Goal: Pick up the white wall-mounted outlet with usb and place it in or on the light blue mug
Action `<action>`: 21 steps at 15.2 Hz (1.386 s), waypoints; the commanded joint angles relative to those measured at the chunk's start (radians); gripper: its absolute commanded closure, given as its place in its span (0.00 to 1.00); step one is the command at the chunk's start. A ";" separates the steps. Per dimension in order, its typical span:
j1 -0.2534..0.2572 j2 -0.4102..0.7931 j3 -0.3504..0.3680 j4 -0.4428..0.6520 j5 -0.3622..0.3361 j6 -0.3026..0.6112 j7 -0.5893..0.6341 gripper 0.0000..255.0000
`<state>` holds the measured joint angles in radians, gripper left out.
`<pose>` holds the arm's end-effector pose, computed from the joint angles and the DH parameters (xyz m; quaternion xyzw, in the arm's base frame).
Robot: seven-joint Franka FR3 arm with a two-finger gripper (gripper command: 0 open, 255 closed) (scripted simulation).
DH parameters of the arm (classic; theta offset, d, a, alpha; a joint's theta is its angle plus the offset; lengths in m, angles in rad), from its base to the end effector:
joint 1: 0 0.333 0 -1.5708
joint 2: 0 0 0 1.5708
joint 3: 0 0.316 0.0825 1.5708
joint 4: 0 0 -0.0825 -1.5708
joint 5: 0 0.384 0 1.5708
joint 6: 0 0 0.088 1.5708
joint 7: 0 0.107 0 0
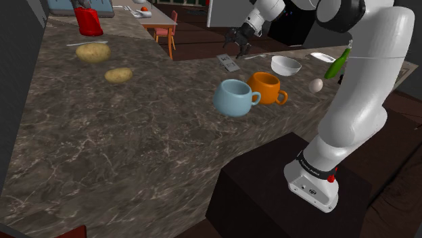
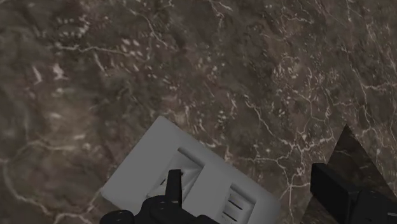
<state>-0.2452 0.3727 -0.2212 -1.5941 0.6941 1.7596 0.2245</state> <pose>0.6121 -0.2258 0.4219 -0.8611 0.4091 0.0562 0.2967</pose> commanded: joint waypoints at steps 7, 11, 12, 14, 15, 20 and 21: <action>-0.105 0.234 -0.002 0.226 0.147 -0.005 0.073 0.00; -0.086 0.242 0.006 0.199 0.156 0.035 0.065 0.00; -0.082 0.244 0.008 0.193 0.158 0.045 0.063 0.00; -0.075 0.248 0.011 0.184 0.162 0.060 0.060 0.00; -0.075 0.248 0.011 0.184 0.162 0.060 0.060 0.00; -0.075 0.248 0.011 0.184 0.162 0.060 0.060 0.00; -0.075 0.248 0.011 0.185 0.162 0.060 0.060 0.00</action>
<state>-0.3200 0.6211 -0.2099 -1.4095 0.8561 1.8195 0.2847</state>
